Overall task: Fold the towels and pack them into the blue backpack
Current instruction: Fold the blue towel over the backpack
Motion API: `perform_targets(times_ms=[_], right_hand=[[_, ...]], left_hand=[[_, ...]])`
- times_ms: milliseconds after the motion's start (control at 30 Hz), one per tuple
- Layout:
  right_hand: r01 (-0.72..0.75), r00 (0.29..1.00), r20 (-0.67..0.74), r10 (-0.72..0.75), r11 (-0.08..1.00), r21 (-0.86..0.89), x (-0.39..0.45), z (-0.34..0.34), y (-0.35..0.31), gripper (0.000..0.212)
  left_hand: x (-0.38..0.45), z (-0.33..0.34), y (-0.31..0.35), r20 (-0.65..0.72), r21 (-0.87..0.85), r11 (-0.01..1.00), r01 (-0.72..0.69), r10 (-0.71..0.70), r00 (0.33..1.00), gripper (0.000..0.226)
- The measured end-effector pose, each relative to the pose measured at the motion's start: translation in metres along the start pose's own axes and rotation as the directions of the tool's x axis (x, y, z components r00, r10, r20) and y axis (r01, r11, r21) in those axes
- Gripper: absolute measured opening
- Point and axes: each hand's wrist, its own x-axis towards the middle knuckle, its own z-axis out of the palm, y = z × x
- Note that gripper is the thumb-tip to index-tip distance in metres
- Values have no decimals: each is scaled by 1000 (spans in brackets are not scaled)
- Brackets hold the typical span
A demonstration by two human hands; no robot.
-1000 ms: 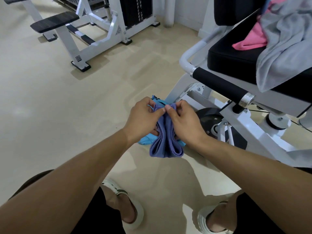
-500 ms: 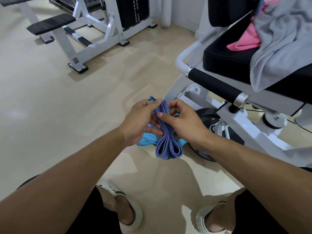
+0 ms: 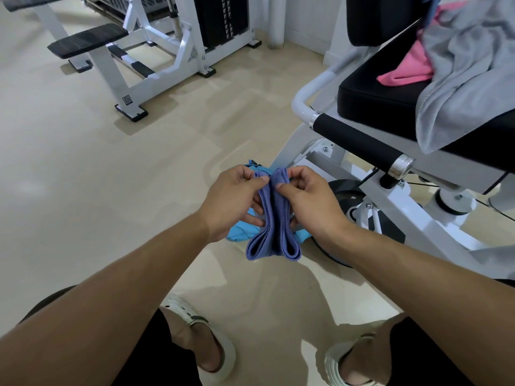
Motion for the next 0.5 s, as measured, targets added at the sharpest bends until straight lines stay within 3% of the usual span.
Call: perform_targets(times_ms=[233, 367, 500], right_hand=[[13, 998, 68, -11, 1000, -28, -2, 3, -3, 19], [53, 992, 114, -49, 998, -35, -4, 1, -4, 36], [145, 986, 116, -124, 968, -203, -4, 1, 1, 54]], left_hand=[[-4, 1, 1, 29, 9, 1000, -11, 10, 1000, 21], [-8, 0, 6, 65, -33, 999, 16, -14, 998, 24], [-10, -1, 10, 93, -35, 997, 73, -69, 993, 29]])
